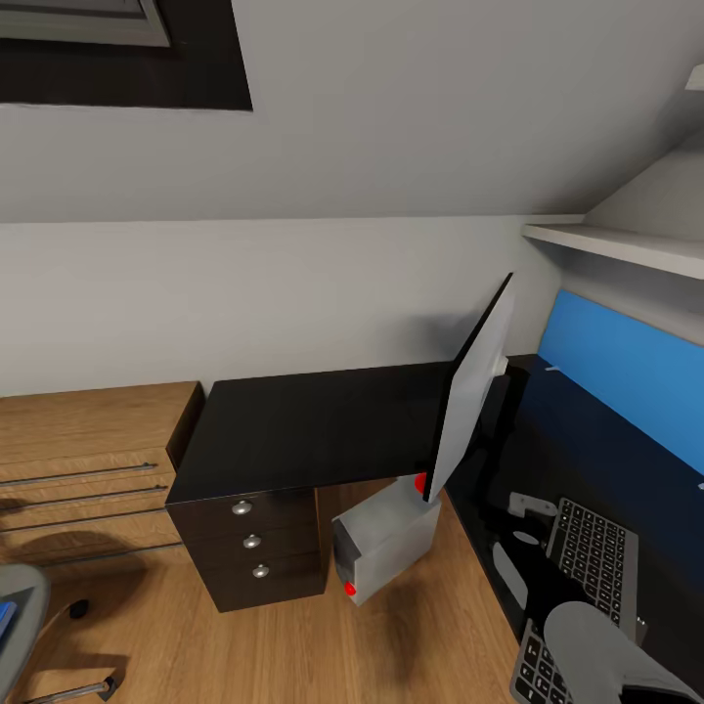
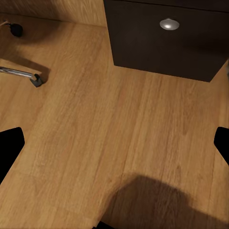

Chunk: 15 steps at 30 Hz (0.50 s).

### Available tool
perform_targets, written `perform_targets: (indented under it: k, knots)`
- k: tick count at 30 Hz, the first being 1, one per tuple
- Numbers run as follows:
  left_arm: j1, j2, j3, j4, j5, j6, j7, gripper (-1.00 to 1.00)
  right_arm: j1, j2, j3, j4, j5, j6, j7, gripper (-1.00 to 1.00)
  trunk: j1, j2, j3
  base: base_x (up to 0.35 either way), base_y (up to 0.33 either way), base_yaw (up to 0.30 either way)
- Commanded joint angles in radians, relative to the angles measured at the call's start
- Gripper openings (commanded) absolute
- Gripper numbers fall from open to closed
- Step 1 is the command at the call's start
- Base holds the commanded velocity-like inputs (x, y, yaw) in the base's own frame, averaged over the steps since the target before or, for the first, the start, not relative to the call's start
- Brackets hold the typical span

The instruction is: In the bedroom, organize the workspace by keeping the computer under the desk, ensuring the monitor is on the desk, placing the keyboard on the desk next to the monitor, placing the mouse on the desk next to the keyboard, moving the folder from the swivel chair onto the desk next to the mouse, stacking the notebook on top of the folder with the pen on top of the notebook, and positioning the swivel chair next to the desk.

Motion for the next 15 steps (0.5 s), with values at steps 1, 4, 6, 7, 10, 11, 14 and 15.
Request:
perform_targets:
  k: [1, 4, 6, 7, 10, 11, 14, 15]
  knots:
    - [-0.001, 0.001, -0.008, 0.0, 0.007, -0.004, 0.007, 1.0, -0.001, 0.0, 0.002, 0.0, -0.011, 0.0, -0.003, 1.0, 0.004, -0.008, -0.004, 0.0, 0.0, 0.0]
    - [-0.001, 0.0, -0.008, 0.0, 0.007, -0.004, 0.007, 1.0, -0.002, 0.0, 0.002, 0.002, -0.011, -0.002, -0.003, 1.0, 0.015, -0.029, -0.014, 0.0, 0.0, 0.0]
    - [-0.001, 0.0, -0.008, 0.0, 0.007, -0.004, 0.007, 1.0, -0.002, 0.0, 0.002, 0.003, -0.012, -0.001, -0.003, 1.0, 0.023, -0.043, -0.02, 0.0, 0.0, 0.0]
    - [-0.001, 0.0, -0.008, 0.0, 0.007, -0.004, 0.007, 1.0, -0.002, 0.0, 0.002, 0.003, -0.012, -0.001, -0.003, 1.0, 0.027, -0.05, -0.023, 0.0, 0.0, 0.0]
    - [-0.001, 0.0, -0.008, 0.0, 0.007, -0.004, 0.007, 1.0, -0.002, 0.0, 0.002, 0.003, -0.012, 0.001, -0.003, 1.0, 0.038, -0.071, -0.033, 0.0, 0.0, 0.0]
    - [-0.001, 0.0, -0.008, 0.0, 0.007, -0.004, 0.008, 1.0, -0.002, 0.0, 0.002, 0.003, -0.012, 0.002, -0.003, 1.0, 0.042, -0.078, -0.036, 0.0, 0.0, 0.0]
    - [-0.001, -0.001, -0.008, 0.0, 0.007, -0.004, 0.008, 1.0, -0.002, 0.0, 0.002, 0.003, -0.012, 0.007, -0.004, 1.0, 0.054, -0.099, -0.045, 0.0, 0.0, 0.0]
    - [-0.001, 0.0, -0.008, 0.0, 0.007, -0.004, 0.009, 1.0, -0.002, 0.0, 0.002, 0.003, -0.012, 0.01, -0.004, 1.0, 0.058, -0.106, -0.048, 0.0, 0.0, 0.0]
